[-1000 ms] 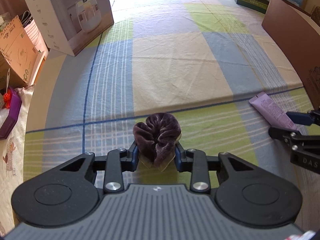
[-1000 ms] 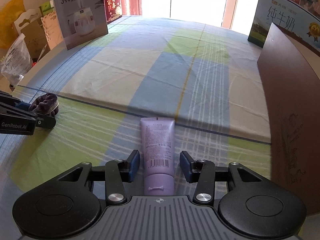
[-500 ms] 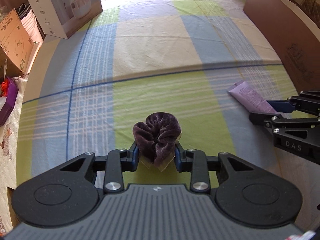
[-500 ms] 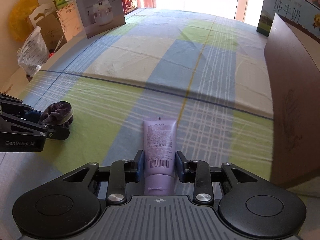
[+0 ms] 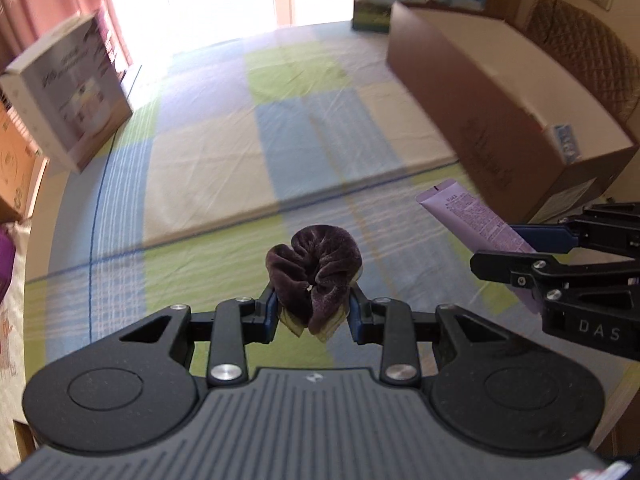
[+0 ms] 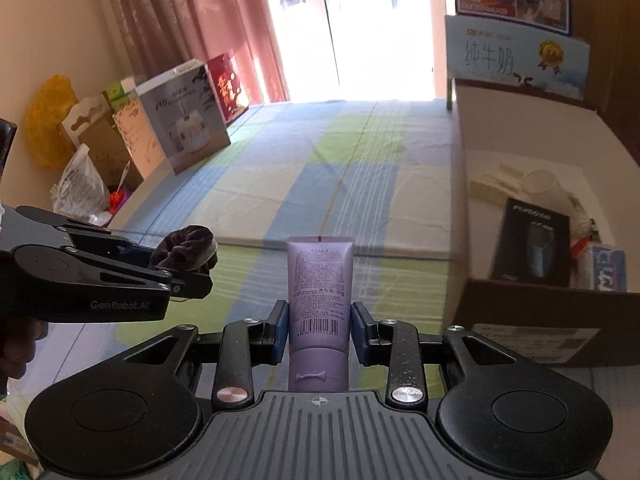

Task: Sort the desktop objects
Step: 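Carry the lavender tube and scrunchie over the brown box with both tools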

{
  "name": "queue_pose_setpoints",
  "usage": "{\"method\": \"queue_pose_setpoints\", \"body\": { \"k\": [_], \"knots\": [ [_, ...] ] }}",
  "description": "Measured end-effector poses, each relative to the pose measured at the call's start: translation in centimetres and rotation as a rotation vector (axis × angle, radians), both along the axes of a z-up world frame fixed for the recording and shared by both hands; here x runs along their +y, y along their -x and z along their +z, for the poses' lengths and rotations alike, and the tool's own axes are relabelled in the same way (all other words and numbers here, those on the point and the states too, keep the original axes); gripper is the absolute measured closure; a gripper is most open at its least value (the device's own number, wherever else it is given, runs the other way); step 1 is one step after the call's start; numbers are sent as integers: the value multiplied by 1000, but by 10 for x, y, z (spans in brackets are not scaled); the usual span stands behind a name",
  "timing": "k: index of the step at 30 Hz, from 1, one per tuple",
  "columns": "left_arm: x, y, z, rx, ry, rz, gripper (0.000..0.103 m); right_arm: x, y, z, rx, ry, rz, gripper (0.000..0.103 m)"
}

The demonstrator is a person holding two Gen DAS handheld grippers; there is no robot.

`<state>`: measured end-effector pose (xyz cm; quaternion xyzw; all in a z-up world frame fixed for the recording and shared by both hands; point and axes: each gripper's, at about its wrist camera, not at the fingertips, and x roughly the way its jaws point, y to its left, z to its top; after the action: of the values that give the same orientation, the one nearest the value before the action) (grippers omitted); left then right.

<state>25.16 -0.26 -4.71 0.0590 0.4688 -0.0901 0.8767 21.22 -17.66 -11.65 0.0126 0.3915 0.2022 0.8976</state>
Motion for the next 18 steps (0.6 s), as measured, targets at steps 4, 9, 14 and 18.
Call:
{"method": "queue_pose_setpoints", "body": {
  "k": [4, 9, 14, 18],
  "knots": [
    [-33, -8, 22, -59, 14, -52, 74, -35, 0, 24, -55, -13, -58, 73],
    [-79, -21, 40, -108, 37, -115, 74, -82, -7, 43, -89, -12, -138, 73],
    [-123, -37, 51, -134, 55, -168, 74, -126, -16, 51, -99, -6, -200, 73],
    [-154, -49, 52, -144, 58, -199, 74, -155, -26, 53, -90, -17, -230, 73]
  ]
}}
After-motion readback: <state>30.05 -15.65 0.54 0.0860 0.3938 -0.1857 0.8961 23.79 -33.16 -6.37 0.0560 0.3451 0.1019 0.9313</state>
